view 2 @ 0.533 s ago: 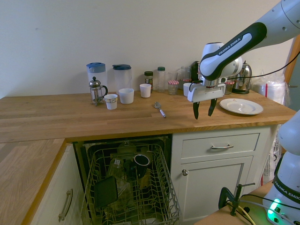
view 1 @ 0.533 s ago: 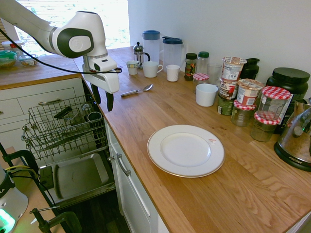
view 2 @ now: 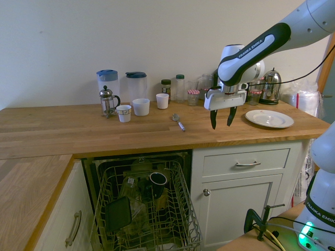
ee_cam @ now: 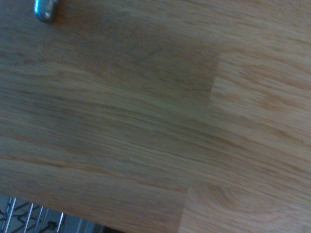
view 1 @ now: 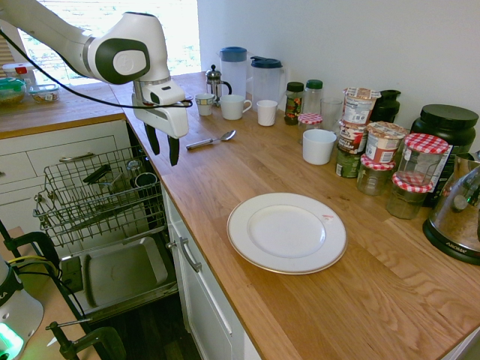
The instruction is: Put the spoon in the dishwasher
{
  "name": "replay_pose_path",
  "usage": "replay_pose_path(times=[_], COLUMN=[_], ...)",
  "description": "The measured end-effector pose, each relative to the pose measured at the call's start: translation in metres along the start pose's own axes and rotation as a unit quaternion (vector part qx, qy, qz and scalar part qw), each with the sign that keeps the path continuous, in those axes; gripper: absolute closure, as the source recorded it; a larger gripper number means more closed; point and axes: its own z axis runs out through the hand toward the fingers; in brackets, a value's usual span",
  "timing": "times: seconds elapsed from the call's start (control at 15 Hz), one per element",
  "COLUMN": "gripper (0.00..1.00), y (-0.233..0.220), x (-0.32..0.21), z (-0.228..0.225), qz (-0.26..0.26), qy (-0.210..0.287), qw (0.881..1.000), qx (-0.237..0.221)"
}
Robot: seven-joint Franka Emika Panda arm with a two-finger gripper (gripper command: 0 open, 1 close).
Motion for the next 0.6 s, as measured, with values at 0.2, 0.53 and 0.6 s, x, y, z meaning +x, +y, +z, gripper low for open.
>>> replay_pose_path(times=[0.2,0.53,0.6], gripper=[0.0,0.0,0.0], y=[-0.038,-0.11,-0.125], x=[0.005,0.018,0.023], z=[-0.007,-0.011,-0.007], qz=[0.009,0.026,0.029], qy=[0.005,0.023,0.027], qw=[1.0,0.999,0.998], qx=[0.013,0.037,0.041])
